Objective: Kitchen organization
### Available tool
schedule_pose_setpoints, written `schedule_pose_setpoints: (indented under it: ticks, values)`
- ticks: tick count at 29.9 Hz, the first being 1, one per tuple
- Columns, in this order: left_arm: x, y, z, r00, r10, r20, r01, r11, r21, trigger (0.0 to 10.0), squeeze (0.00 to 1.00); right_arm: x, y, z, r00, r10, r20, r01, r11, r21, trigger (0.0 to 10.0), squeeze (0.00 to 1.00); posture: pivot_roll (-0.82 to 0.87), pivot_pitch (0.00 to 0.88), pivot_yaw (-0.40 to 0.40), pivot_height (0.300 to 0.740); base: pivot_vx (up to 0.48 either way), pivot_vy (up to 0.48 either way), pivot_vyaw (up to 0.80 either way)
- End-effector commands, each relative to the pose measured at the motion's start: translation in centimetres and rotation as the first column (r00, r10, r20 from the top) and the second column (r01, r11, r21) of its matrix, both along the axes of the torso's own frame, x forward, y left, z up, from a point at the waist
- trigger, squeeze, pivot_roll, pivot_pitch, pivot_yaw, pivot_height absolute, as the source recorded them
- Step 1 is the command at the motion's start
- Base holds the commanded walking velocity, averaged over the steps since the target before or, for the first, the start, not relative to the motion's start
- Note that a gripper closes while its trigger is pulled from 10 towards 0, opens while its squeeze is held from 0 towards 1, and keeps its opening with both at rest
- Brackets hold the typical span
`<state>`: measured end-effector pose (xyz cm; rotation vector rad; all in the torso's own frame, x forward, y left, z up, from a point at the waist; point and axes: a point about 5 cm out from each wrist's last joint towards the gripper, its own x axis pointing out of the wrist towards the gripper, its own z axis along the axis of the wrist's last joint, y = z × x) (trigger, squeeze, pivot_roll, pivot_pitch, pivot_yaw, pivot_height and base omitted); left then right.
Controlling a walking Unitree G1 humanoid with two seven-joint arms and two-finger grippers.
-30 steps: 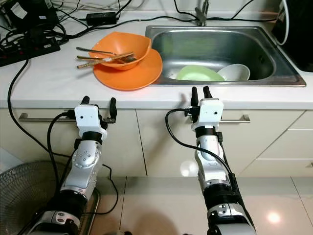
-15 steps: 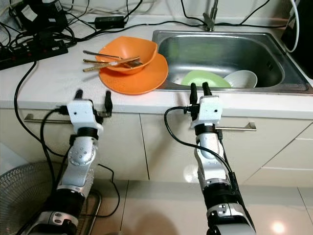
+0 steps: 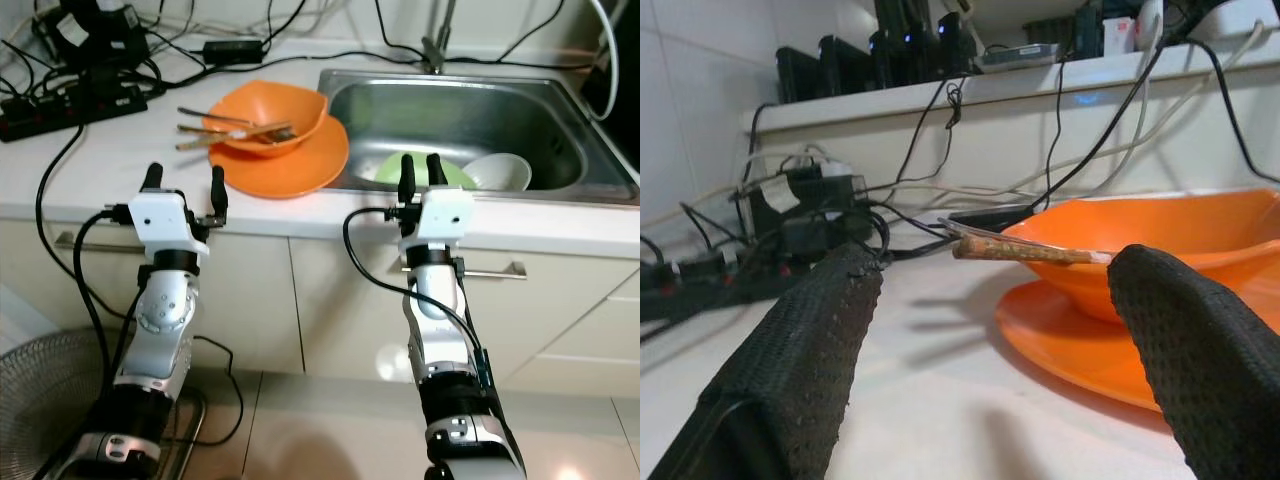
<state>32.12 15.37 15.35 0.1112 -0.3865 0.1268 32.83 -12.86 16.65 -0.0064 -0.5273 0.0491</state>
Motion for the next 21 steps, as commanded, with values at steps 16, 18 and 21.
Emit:
schedule_pose_setpoints:
  ticks: [16,18,21]
  values:
    - [-0.11,-0.64,0.45,1.000,-0.014,0.006,0.014,1.000,-0.005,10.0,0.00,-0.03,-0.84,0.11,1.000,-0.023,-0.009,0.023,1.000,-0.001,10.0,0.00,0.09,0.067,0.019,0.740,0.314,0.000,0.00]
    - [-0.14,-0.64,0.48,1.000,-0.014,0.007,0.014,1.000,-0.005,10.0,0.00,-0.03,-0.85,0.12,1.000,-0.023,-0.010,0.023,1.000,-0.001,10.0,0.00,0.09,0.067,0.019,0.740,0.313,0.000,0.00]
    - [-0.20,-0.59,0.52,1.000,-0.012,0.008,0.012,1.000,-0.005,10.0,0.00,-0.04,-0.83,0.11,1.000,-0.022,-0.010,0.022,1.000,0.000,10.0,0.00,0.09,0.068,0.018,0.740,0.314,0.000,0.00]
